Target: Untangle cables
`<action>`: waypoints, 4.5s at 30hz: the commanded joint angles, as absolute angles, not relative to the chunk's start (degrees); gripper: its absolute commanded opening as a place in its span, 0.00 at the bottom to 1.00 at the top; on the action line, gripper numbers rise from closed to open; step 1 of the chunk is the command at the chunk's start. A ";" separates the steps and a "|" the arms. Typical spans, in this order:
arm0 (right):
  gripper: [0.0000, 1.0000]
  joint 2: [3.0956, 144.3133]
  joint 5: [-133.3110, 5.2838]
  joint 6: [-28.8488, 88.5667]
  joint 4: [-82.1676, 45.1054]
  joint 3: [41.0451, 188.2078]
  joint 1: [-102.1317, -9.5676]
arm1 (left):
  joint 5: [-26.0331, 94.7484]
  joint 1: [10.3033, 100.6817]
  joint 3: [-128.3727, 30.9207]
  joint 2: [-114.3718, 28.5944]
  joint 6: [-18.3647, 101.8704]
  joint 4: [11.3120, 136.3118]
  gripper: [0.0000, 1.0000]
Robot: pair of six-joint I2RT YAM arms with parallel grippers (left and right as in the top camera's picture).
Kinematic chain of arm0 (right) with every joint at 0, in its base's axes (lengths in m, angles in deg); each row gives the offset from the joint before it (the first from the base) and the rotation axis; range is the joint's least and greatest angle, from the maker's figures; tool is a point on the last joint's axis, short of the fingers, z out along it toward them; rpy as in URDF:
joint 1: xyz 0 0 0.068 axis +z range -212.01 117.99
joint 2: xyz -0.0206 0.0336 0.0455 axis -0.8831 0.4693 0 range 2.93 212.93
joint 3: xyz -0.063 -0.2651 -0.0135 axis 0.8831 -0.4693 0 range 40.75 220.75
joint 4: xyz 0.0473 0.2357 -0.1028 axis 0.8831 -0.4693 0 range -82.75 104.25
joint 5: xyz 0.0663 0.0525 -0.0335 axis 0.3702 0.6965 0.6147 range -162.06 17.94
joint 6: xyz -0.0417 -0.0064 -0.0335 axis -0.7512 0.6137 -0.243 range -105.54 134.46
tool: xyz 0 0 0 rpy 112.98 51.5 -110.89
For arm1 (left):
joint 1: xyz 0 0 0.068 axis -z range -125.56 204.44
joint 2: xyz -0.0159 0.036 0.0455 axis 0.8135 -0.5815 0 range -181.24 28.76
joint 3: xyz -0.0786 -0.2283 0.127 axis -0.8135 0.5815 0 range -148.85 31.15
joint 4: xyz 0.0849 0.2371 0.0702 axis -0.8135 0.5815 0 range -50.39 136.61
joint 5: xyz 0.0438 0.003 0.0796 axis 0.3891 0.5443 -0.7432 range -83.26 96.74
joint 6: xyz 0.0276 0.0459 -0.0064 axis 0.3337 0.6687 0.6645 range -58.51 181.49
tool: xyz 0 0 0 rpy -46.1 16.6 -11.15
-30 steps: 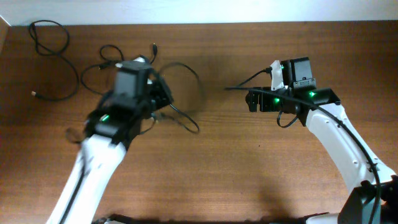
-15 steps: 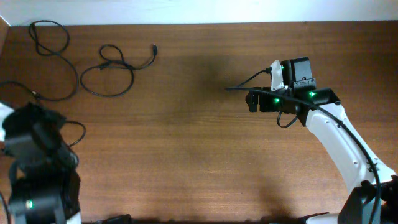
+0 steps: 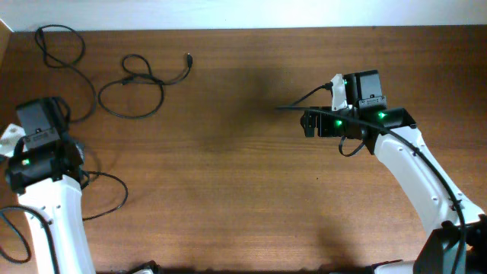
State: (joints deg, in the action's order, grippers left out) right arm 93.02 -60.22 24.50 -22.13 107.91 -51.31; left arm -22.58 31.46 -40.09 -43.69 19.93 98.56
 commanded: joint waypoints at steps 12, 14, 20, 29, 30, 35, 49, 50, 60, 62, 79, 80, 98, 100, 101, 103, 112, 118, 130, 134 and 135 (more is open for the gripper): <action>0.98 93.15 -60.55 24.13 -21.97 107.67 -51.14 | -16.42 29.01 -40.51 -46.94 15.62 98.46 0.04; 0.99 93.15 -60.55 24.13 -21.97 107.67 -51.14 | -16.13 29.01 -40.51 -49.72 14.36 98.50 0.03; 0.98 93.15 -60.55 24.13 -22.00 107.67 -51.14 | -16.18 27.26 -40.46 -57.02 8.13 98.61 0.11; 0.99 93.15 -60.55 24.13 -21.97 107.67 -51.14 | -16.11 20.75 -40.46 -60.39 8.15 97.32 0.70; 0.98 93.15 -60.55 24.13 -21.97 107.67 -51.14 | -16.04 20.62 -40.46 -60.39 8.15 97.32 0.79; 0.99 93.15 -60.55 24.13 -21.97 107.67 -51.14 | -7.85 20.62 -40.53 -60.17 9.70 97.10 0.99; 0.98 93.15 -60.55 24.13 -21.97 107.67 -51.14 | 23.08 40.55 -41.32 -37.19 47.49 93.21 0.99; 0.99 93.15 -60.55 24.13 -21.97 107.67 -51.14 | 21.88 43.09 -41.16 -35.01 47.91 93.21 0.99; 0.99 93.15 -60.55 24.13 -21.97 107.67 -51.14 | 18.95 47.81 -35.61 -8.37 49.44 99.31 0.99; 0.99 93.15 -60.55 24.13 -22.00 107.67 -51.14 | 17.75 47.81 -35.20 -3.60 49.41 100.36 0.99; 0.98 93.15 -60.55 24.13 -21.97 107.67 -51.14 | 13.97 47.81 -35.20 0.40 49.41 131.66 0.99; 0.99 93.15 -60.55 24.13 -22.00 107.67 -51.14 | 13.97 47.81 -35.20 0.40 49.41 133.82 0.99; 0.99 93.15 -60.55 24.13 -21.97 107.67 -51.14 | 13.97 56.18 -35.20 17.86 49.41 136.31 0.99; 0.98 93.15 -60.55 24.13 -21.97 107.67 -51.14 | 13.97 56.79 -35.20 19.74 49.41 136.31 0.99; 0.98 93.15 -60.55 24.13 -22.00 107.67 -51.14 | 13.97 56.97 -35.20 20.64 49.41 136.31 0.99; 0.98 93.15 -60.55 24.13 -22.00 107.67 -51.14 | 13.97 56.97 -35.20 21.82 49.39 136.29 0.99; 0.98 93.15 -60.55 24.13 -21.97 107.67 -51.14 | 16.17 57.38 -31.44 28.40 47.14 133.49 0.99; 0.98 93.15 -60.55 24.13 -21.97 107.67 -51.14 | 15.71 59.31 -28.84 28.42 47.01 119.04 0.99; 0.99 93.15 -60.55 24.13 -22.00 107.67 -51.14 | 9.68 59.18 6.77 28.42 47.10 73.08 0.99; 0.99 93.15 -60.55 24.13 -21.97 107.67 -51.14 | 8.35 59.18 16.60 28.42 48.39 60.58 0.99; 0.99 93.15 -60.55 24.13 -21.97 107.67 -51.14 | 7.89 59.18 18.68 28.42 48.36 57.87 0.99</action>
State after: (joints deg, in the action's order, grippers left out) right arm 93.08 -60.27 24.55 -22.13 107.91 -51.31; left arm 9.44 59.11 14.18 27.98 47.21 62.41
